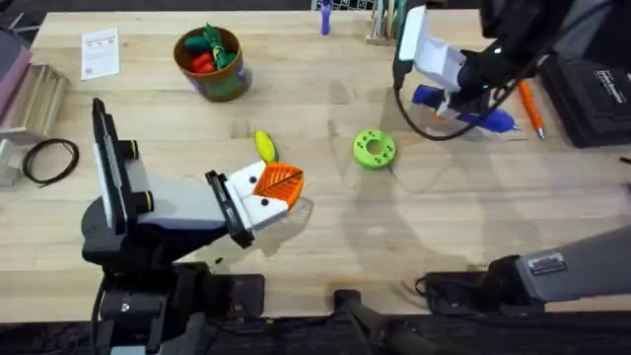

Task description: Pick up the gripper from the table and insert it into the empty holder that is missing its gripper. Then pick up a screw, insert it into the mounting hole, and use the screwdriver to tighten it. Finally, clean up the table by picking up the vegetable and placing it into the bucket.

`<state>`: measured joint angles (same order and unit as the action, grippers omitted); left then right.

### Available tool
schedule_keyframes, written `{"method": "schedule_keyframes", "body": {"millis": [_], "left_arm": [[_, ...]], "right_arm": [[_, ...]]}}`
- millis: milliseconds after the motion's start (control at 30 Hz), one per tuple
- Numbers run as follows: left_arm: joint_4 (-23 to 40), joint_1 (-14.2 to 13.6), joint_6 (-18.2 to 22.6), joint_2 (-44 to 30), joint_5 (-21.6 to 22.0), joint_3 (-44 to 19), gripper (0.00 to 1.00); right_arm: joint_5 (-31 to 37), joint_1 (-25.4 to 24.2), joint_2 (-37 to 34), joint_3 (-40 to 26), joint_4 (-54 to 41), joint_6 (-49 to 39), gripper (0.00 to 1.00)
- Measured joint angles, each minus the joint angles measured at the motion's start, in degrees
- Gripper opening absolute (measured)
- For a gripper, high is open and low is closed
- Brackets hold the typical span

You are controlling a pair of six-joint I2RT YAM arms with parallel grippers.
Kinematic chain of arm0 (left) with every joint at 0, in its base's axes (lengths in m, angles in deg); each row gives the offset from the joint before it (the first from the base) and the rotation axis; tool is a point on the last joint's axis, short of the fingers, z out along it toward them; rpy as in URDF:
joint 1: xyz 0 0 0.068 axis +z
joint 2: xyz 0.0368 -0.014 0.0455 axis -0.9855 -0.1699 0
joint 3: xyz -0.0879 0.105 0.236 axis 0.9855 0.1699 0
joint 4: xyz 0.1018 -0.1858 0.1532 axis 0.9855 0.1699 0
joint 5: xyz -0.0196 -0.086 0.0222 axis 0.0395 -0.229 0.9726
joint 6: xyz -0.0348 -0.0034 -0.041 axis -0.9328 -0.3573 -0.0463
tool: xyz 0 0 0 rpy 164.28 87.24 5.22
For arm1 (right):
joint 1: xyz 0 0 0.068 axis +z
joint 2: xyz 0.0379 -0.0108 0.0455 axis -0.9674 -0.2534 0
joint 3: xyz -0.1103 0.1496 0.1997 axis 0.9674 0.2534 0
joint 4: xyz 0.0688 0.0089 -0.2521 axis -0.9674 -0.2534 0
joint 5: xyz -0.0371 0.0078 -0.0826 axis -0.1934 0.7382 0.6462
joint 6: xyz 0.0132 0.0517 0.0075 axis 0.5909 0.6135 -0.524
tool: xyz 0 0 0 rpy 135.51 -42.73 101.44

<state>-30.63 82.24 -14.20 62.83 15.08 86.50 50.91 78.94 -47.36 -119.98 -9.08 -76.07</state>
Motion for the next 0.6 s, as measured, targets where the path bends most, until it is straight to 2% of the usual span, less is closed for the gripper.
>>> {"method": "schedule_keyframes", "body": {"millis": [267,500,533,600], "left_arm": [[0.0,0.0,0.0,0.0,0.0,0.0,0.006],[0.0,0.0,0.0,0.0,0.0,0.0,0.006],[0.0,0.0,0.0,0.0,0.0,0.0,0.006],[0.0,0.0,0.0,0.0,0.0,0.0,0.006]], "right_arm": [[0.8,0.0,-5.9,0.0,3.2,-4.7,0.021],[0.3,0.0,-7.6,-0.4,3.3,-6.2,0.021],[0.2,0.0,-7.6,-0.4,3.3,-6.3,0.043],[0.0,0.0,-7.6,-0.8,3.4,-6.3,0.307]]}}
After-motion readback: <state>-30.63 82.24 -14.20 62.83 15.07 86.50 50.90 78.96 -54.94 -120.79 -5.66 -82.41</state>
